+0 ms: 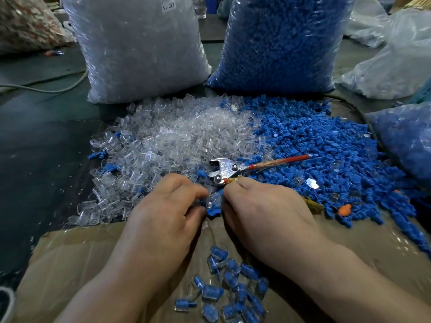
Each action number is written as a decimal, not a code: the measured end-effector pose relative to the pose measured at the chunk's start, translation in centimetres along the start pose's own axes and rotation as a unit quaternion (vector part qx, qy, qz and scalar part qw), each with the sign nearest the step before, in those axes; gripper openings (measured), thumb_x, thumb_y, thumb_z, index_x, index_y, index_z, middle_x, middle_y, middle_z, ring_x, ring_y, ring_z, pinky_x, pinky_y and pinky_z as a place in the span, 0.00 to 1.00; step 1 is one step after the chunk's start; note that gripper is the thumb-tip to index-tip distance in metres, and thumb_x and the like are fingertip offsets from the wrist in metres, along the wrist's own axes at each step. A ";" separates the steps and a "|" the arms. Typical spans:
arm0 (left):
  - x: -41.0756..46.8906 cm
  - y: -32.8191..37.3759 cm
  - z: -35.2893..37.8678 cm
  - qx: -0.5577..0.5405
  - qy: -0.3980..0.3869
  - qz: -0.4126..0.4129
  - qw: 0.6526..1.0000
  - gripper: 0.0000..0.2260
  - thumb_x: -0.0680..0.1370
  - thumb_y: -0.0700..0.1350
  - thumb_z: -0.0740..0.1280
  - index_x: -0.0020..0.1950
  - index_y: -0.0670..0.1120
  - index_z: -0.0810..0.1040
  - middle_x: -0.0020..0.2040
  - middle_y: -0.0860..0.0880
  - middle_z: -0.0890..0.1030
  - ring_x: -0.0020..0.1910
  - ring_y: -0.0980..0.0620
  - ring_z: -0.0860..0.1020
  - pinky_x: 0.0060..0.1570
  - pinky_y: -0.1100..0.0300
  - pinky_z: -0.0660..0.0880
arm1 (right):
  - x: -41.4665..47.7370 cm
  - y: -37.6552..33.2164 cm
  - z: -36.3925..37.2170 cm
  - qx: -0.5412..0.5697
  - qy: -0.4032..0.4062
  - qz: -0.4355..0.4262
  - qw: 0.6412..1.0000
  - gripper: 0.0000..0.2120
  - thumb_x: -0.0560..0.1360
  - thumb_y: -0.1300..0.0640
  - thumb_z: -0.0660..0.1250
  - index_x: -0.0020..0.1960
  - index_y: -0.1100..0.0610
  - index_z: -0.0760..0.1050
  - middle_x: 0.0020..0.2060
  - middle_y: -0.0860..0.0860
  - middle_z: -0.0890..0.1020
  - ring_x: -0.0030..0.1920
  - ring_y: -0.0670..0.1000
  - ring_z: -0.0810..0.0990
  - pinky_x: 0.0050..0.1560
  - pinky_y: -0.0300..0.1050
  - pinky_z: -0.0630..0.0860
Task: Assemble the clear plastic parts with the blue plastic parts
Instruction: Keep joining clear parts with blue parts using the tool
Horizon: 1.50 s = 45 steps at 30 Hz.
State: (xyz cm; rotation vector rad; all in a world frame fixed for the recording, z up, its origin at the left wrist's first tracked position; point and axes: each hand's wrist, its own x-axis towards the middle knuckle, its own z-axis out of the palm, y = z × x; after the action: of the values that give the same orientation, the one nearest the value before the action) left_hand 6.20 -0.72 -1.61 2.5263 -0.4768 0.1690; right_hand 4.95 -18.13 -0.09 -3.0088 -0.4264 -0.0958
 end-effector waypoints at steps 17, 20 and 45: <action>-0.7 0.7 -1.1 0.129 -0.019 -0.036 0.991 0.09 0.73 0.59 0.68 0.51 0.59 0.79 0.43 0.62 0.78 0.40 0.59 0.75 0.36 0.64 0.66 | -1.8 -0.2 -2.0 0.074 -0.034 -0.008 0.997 0.19 0.76 0.36 0.47 0.61 0.41 0.65 0.47 0.42 0.73 0.42 0.48 0.76 0.41 0.50 0.78; -0.6 0.8 -1.0 0.096 -0.022 -0.041 0.994 0.06 0.72 0.51 0.73 0.48 0.58 0.80 0.41 0.61 0.78 0.36 0.62 0.73 0.37 0.72 0.63 | -1.0 -0.8 -1.3 0.054 -0.027 -0.044 0.997 0.14 0.80 0.43 0.53 0.63 0.45 0.65 0.48 0.46 0.71 0.39 0.52 0.73 0.35 0.48 0.74; -0.1 -0.4 0.4 -0.453 -0.001 -0.186 0.872 0.06 0.68 0.45 0.70 0.43 0.53 0.83 0.37 0.42 0.84 0.30 0.45 0.80 0.25 0.59 0.75 | -0.2 -0.2 0.3 0.068 0.035 -0.013 0.997 0.06 0.77 0.59 0.65 0.50 0.50 0.72 0.40 0.47 0.70 0.34 0.52 0.68 0.25 0.42 0.54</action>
State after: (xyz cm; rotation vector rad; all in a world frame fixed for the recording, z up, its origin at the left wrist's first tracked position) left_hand 6.20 -0.63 -2.19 1.6338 -0.0201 -0.1763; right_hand 4.70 -17.96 -0.36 -2.8560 -0.4469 -0.1677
